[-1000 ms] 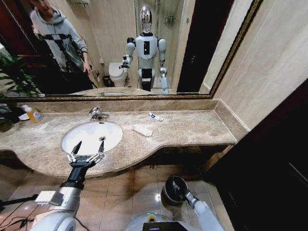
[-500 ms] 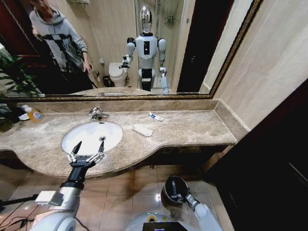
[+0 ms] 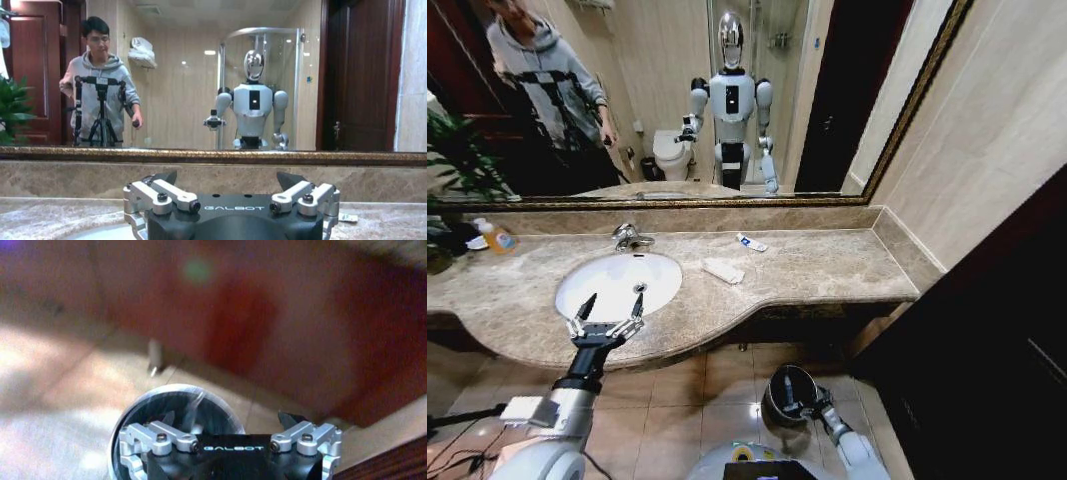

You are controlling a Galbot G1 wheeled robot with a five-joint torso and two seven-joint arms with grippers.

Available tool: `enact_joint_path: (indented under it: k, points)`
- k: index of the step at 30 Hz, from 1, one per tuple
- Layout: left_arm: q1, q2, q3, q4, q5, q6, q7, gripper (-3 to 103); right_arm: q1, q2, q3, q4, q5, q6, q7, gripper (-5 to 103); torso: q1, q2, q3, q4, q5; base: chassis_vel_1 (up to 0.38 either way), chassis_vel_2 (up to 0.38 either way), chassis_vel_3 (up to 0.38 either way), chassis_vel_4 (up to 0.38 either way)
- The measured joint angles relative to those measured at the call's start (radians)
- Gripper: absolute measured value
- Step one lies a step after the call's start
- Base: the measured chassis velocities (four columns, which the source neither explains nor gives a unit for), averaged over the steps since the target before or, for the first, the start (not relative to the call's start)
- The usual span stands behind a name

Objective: Pick up the trash from the sink and place it in the trash bin.

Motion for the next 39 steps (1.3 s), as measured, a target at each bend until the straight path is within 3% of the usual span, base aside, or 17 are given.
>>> enact_joint_path:
  k: [2, 6, 17, 24, 31, 32, 33, 36, 37, 39]
  points:
    - [0.000, 0.000, 0.000, 0.000, 0.000, 0.000, 0.000, 100, -0.078, -0.007, 0.019, 0.143, 0.116, -0.021, -0.002, 100, 0.000, 0.000, 0.000, 0.0001, -0.0002, 0.000, 0.000, 0.000, 0.000]
    - [0.000, 0.000, 0.000, 0.000, 0.000, 0.000, 0.000, 100, -0.184, -0.008, 0.048, 0.303, 0.205, -0.029, -0.001, 100, 0.000, 0.000, 0.000, 0.0000, 0.0000, 0.000, 0.000, 0.000, 0.000]
    - [0.000, 0.000, 0.000, 0.000, 0.000, 0.000, 0.000, 100, -0.383, 0.042, 0.124, 0.623, 0.291, -0.028, 0.008, 100, 0.000, 0.000, 0.000, -0.0001, 0.0000, 0.000, 0.000, 0.000, 0.000]
    - [0.000, 0.000, 0.000, 0.000, 0.000, 0.000, 0.000, 100, -0.490, 0.077, 0.168, 0.964, 0.344, -0.062, 0.029, 100, 0.000, 0.000, 0.000, -0.0001, -0.0002, 0.000, 0.000, 0.000, 0.000]
    - [0.000, 0.000, 0.000, 0.000, 0.000, 0.000, 0.000, 100, -0.431, 0.058, 0.150, 1.126, 0.418, -0.087, -0.014, 100, 0.000, 0.000, 0.000, -0.0001, -0.0002, 0.000, 0.000, 0.000, 0.000]
    - [0.000, 0.000, 0.000, 0.000, 0.000, 0.000, 0.000, 100, -0.353, 0.021, 0.137, 1.147, 0.450, -0.115, -0.051, 100, 0.000, 0.000, 0.000, 0.0000, -0.0002, 0.000, 0.000, 0.000, 0.000]
    - [0.000, 0.000, 0.000, 0.000, 0.000, 0.000, 0.000, 100, -0.353, 0.021, 0.137, 1.147, 0.450, -0.115, -0.051, 100, 0.000, 0.000, 0.000, 0.0000, -0.0002, 0.000, 0.000, 0.000, 0.000]
    - [0.000, 0.000, 0.000, 0.000, 0.000, 0.000, 0.000, 100, -0.217, -0.073, 0.099, 1.141, 0.479, -0.204, -0.082, 100, 0.000, 0.000, 0.000, 0.0003, -0.0001, 0.000, 0.000, 0.000, 0.000]
    - [0.000, 0.000, 0.000, 0.000, 0.000, 0.000, 0.000, 100, -0.217, -0.073, 0.099, 1.141, 0.479, -0.204, -0.082, 100, 0.000, 0.000, 0.000, 0.0003, -0.0001, 0.000, 0.000, 0.000, 0.000]
    - [0.000, 0.000, 0.000, 0.000, 0.000, 0.000, 0.000, 100, -0.152, -0.141, 0.069, 1.098, 0.483, -0.225, -0.124, 100, 0.000, 0.000, 0.000, 0.0001, 0.0001, 0.000, 0.000, 0.000, 0.000]
